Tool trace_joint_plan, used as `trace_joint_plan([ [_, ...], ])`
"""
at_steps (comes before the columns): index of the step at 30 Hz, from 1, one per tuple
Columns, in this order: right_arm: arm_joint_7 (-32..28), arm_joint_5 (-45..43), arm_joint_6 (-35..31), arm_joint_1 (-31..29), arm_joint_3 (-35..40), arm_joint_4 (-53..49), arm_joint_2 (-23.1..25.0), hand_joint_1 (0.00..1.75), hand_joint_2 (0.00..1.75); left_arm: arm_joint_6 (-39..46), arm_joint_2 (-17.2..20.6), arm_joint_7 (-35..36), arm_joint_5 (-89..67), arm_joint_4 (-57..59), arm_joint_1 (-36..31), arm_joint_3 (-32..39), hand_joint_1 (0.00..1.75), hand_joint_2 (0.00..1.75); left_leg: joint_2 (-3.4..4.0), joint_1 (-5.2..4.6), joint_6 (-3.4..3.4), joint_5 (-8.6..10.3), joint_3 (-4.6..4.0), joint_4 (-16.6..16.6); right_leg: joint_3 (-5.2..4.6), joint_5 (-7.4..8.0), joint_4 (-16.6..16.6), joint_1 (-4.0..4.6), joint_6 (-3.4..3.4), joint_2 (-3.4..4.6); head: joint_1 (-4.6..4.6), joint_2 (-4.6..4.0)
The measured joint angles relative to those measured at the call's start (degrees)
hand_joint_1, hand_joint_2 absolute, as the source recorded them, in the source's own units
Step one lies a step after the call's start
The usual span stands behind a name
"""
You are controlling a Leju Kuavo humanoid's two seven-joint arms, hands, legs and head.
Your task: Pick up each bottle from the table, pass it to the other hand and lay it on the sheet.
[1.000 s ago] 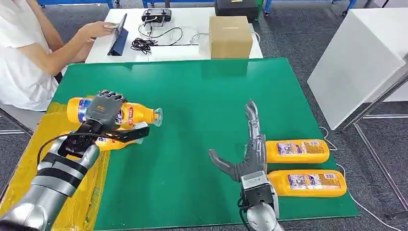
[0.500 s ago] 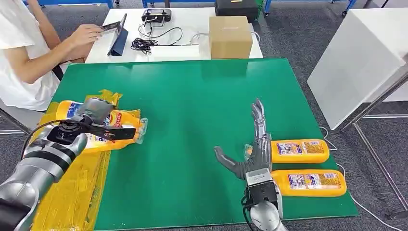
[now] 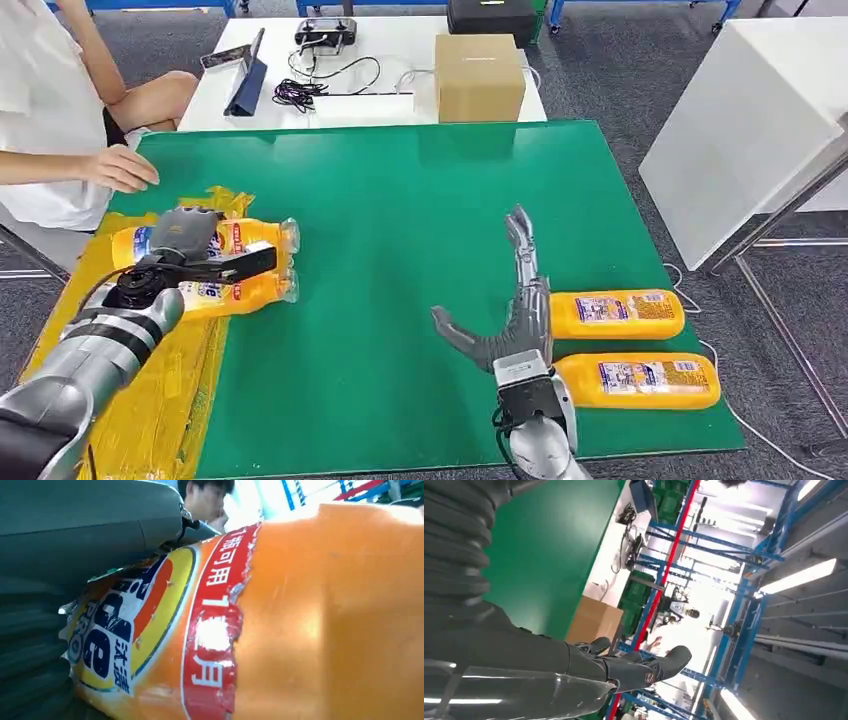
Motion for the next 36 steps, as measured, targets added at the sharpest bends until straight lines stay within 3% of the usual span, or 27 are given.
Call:
trace_joint_plan([
  [13, 0.9, 0.04, 0.02, -1.89, 2.64, 1.88, 0.02, 0.0, 1.75, -0.72, -2.56, -0.17, -0.31, 4.59, -0.93, 3.56, 1.75, 1.75, 0.01, -0.02, 0.0, 0.0, 0.13, 0.0, 0.14, 0.0, 0.0, -0.01, 0.0, 0.0, -0.02, 0.0],
  [14, 0.94, 0.04, 0.04, -2.02, 2.78, 2.03, 0.02, 0.0, 1.75, -0.98, -2.71, -0.22, -0.29, 5.05, -1.16, 3.69, 0.84, 1.75, 0.01, -0.02, 0.0, 0.0, 0.14, 0.0, 0.14, 0.0, -0.01, -0.01, 0.0, 0.0, -0.02, 0.0],
  [15, 0.98, 0.04, 0.07, -2.13, 2.86, 2.14, 0.02, 0.0, 1.75, -1.14, -2.86, -0.22, -0.29, 5.31, -1.23, 3.89, 0.19, 1.75, 0.01, -0.02, 0.0, 0.0, 0.15, 0.0, 0.15, 0.0, -0.01, -0.01, 0.0, 0.0, -0.02, 0.0],
  [16, 1.05, 0.04, 0.07, -2.25, 2.97, 2.29, 0.02, 0.0, 1.75, -1.27, -3.01, -0.22, -0.22, 5.61, -1.22, 4.08, 0.02, 1.75, 0.01, -0.02, 0.0, 0.0, 0.15, 0.0, 0.14, 0.0, -0.01, -0.01, 0.0, 0.0, -0.02, 0.0],
  [26, 1.9, 0.28, 0.68, -3.59, 4.02, 4.26, 0.22, 0.0, 1.75, -11.83, -4.35, 0.74, -3.26, 9.92, -1.65, 4.08, 0.0, 1.75, -0.01, 0.0, 0.0, 0.01, 0.05, 0.01, 0.05, 0.0, 0.0, 0.0, 0.0, -0.01, 0.0, 0.0],
  [36, 1.9, 0.37, 0.98, -4.01, 4.33, 5.73, 0.5, 0.0, 1.75, -12.83, -5.11, 1.03, -3.65, 11.54, -2.88, 4.08, 0.0, 1.75, -0.01, 0.0, 0.0, 0.0, 0.04, 0.01, 0.03, 0.0, -0.01, 0.0, 0.0, -0.01, 0.0, 0.0],
])
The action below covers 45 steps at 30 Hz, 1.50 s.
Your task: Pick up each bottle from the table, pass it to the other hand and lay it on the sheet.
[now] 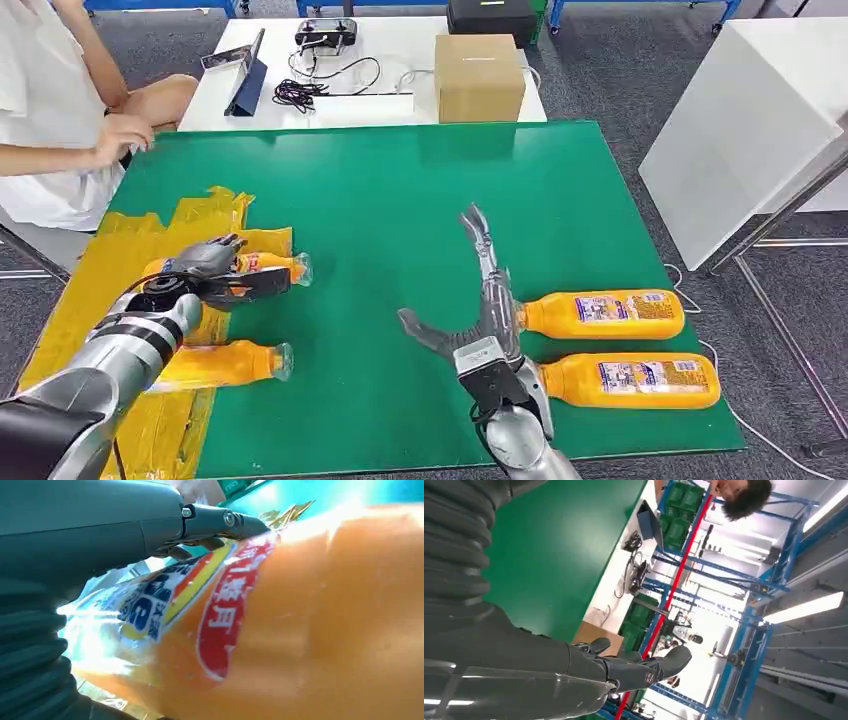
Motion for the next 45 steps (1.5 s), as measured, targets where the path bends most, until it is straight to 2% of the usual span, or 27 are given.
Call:
trace_joint_plan([
  [11, 0.07, 0.22, -0.24, 0.09, -0.04, 0.61, 0.0, 0.0, 1.75, 9.16, -0.92, -2.38, 2.54, -0.83, -0.04, 1.57, 0.0, 1.75, 0.0, 0.0, 0.0, 0.0, 0.0, 0.0, 0.0, 0.0, 0.0, 0.0, 0.0, 0.0, 0.0, 0.0],
  [18, 0.13, 0.39, -0.79, 0.39, -0.11, 0.61, -0.02, 0.0, 1.75, 10.08, -1.46, -5.95, 5.89, -3.61, 0.17, 3.19, 0.0, 1.75, -0.01, 0.0, 0.0, 0.0, 0.0, 0.01, -0.01, 0.0, 0.0, 0.0, 0.0, 0.0, -0.02, 0.0],
  [23, 0.13, 0.57, -1.9, 1.81, -0.66, 0.59, -0.22, 0.0, 1.75, 4.19, -1.6, -17.45, 23.69, -13.68, 3.87, 6.54, 0.0, 1.75, 0.01, 0.0, 0.0, 0.0, -0.01, 0.0, 0.0, 0.0, 0.0, 0.0, 0.0, 0.01, -0.02, 0.0],
  [28, -0.48, 1.46, -4.08, 3.57, -1.24, -0.11, -1.11, 0.0, 1.75, -5.32, -1.29, -26.42, 49.61, -35.03, 14.04, 9.96, 0.0, 1.75, 0.07, -0.03, -0.03, -0.07, -0.05, -0.01, -0.06, -0.02, -0.01, -0.01, 0.01, 0.04, -0.02, 0.0],
  [30, 0.56, 6.22, -6.24, 3.87, -1.75, -0.57, -1.81, 0.0, 1.75, -9.06, -1.18, -28.08, 58.49, -42.93, 18.54, 11.06, 0.0, 1.75, 0.15, -0.04, -0.03, -0.08, -0.06, -0.01, -0.12, -0.02, -0.03, -0.02, 0.01, 0.07, -0.02, 0.0],
  [33, 6.13, 18.64, -7.56, 3.71, -2.27, -1.07, -4.07, 0.0, 1.75, -12.83, -1.33, -28.68, 66.72, -52.51, 24.65, 12.44, 0.0, 1.75, 0.05, -0.04, -0.02, -0.08, -0.06, -0.01, -0.12, -0.04, -0.05, -0.02, -0.01, 0.04, 0.0, 0.0],
  [38, 16.82, 34.96, -2.57, 2.91, -3.84, -1.86, -9.48, 0.0, 1.75, -14.58, -2.6, -26.86, 71.95, -61.21, 31.44, 14.27, 0.0, 1.75, 0.05, -0.06, -0.01, -0.08, -0.04, 0.0, -0.07, -0.02, -0.05, -0.02, 0.0, 0.04, -0.04, 0.0],
  [41, 20.22, 37.86, 2.17, 2.28, -5.31, -2.27, -13.84, 0.0, 1.75, -14.71, -3.52, -25.62, 73.05, -64.15, 34.94, 14.75, 0.0, 1.75, -0.01, -0.08, 0.0, -0.06, -0.05, 0.01, -0.05, -0.01, -0.06, -0.04, 0.02, 0.0, -0.02, 0.0],
  [45, 20.94, 38.45, 3.91, 1.7, -6.82, -2.38, -17.51, 0.0, 1.75, -14.67, -4.11, -25.16, 73.22, -66.18, 37.26, 15.08, 0.0, 1.75, 0.02, -0.1, 0.0, -0.07, -0.05, 0.02, -0.06, -0.01, -0.06, -0.04, 0.03, 0.02, -0.02, 0.0],
])
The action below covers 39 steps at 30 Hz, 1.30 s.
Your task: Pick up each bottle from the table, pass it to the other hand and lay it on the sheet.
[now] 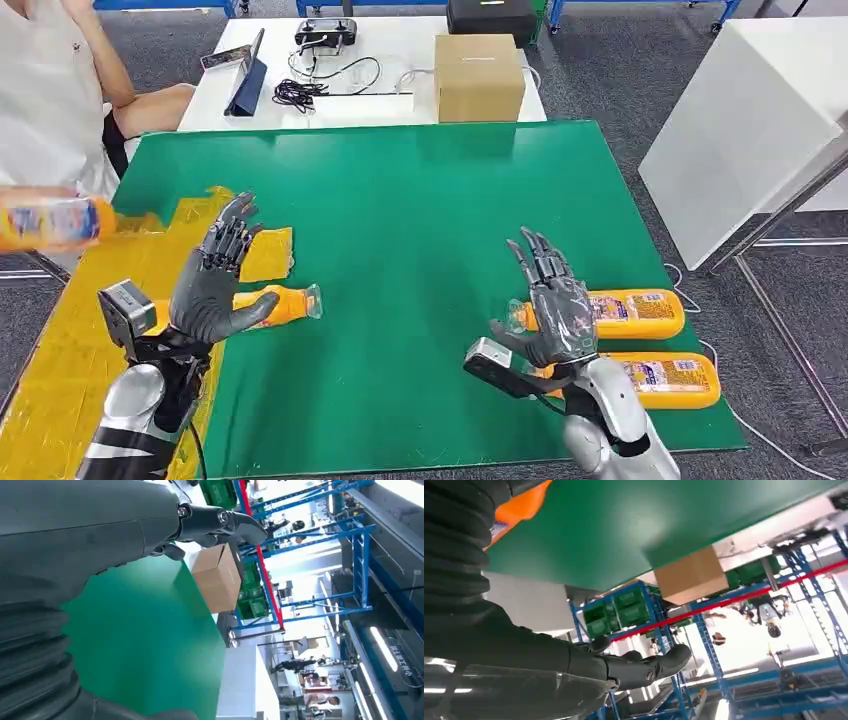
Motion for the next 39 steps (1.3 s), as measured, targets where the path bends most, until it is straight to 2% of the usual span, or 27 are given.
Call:
trace_joint_plan([
  [3, 1.72, 0.24, 4.21, -0.94, -1.04, 0.17, -3.2, 0.0, 1.75, 0.04, -0.65, 0.44, -0.02, -1.07, 1.2, 0.0, 0.0, 1.75, -0.04, -0.02, 0.0, -0.01, -0.01, 0.0, 0.0, 0.0, 0.0, -0.01, 0.0, -0.02, -0.05, 0.0],
  [7, -0.11, -2.41, 10.43, -4.11, -3.71, 2.61, -9.41, 0.0, 1.75, -0.28, -1.59, 0.26, 0.0, -1.46, 2.96, -0.22, 0.0, 1.75, -0.04, -0.02, 0.01, 0.0, -0.01, 0.0, 0.0, 0.0, 0.0, -0.01, 0.0, -0.02, -0.02, 0.0],
  [16, -2.73, -7.56, 19.12, -10.79, -5.16, 10.42, -18.27, 0.0, 1.75, 0.26, -2.4, 0.26, 0.42, -0.39, 3.35, -1.03, 0.0, 1.75, -0.06, -0.02, 0.01, 0.0, 0.01, 0.03, 0.02, 0.03, -0.01, -0.03, 0.04, -0.03, -0.02, 0.0],
  [29, -2.95, -9.14, 20.28, -11.48, -4.5, 15.32, -21.46, 0.0, 1.75, 1.27, -2.73, 0.28, 0.37, 1.44, 3.28, -1.92, 0.0, 1.75, -0.06, -0.01, 0.01, 0.0, 0.0, 0.01, 0.0, 0.02, 0.0, 0.01, 0.04, -0.03, -0.04, 0.0],
  [39, -4.42, -15.98, 26.47, -12.72, -2.64, 17.05, -24.81, 0.0, 1.75, 1.55, -2.75, 0.2, 1.2, 2.78, 2.5, -1.97, 0.0, 1.75, -0.08, -0.03, 0.02, 0.0, -0.02, 0.03, 0.01, 0.02, -0.01, -0.03, 0.04, -0.04, -0.02, 0.0],
])
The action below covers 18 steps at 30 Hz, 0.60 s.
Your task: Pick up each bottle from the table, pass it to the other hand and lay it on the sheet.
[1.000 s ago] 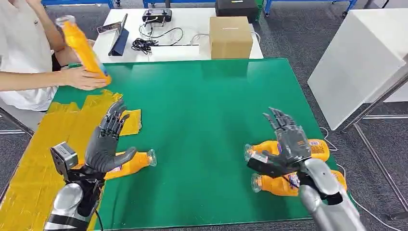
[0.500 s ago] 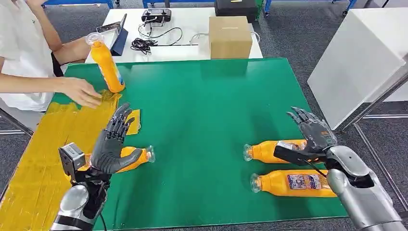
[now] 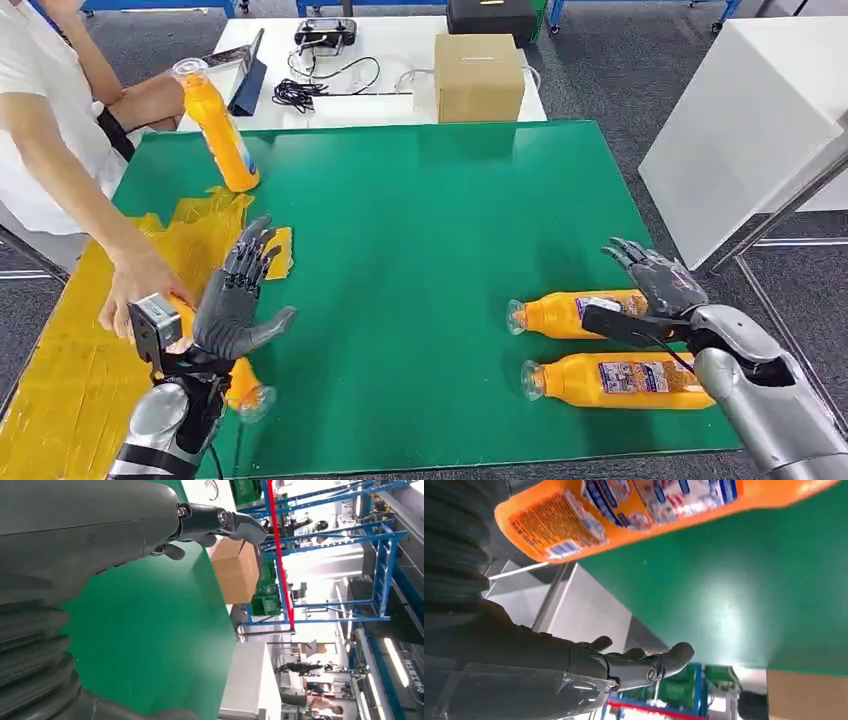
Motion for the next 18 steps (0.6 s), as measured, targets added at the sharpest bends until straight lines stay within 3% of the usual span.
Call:
trace_joint_plan([
  [18, 1.68, -4.06, 7.17, -4.93, 9.46, 9.37, -8.24, 0.0, 1.75, 0.41, 0.0, -0.72, 1.62, 3.76, -3.53, -1.48, 0.0, 1.75, 0.0, 0.0, 0.0, 0.0, 0.0, 0.0, 0.0, 0.0, 0.0, 0.0, 0.01, -0.01, -0.02, 0.0],
])
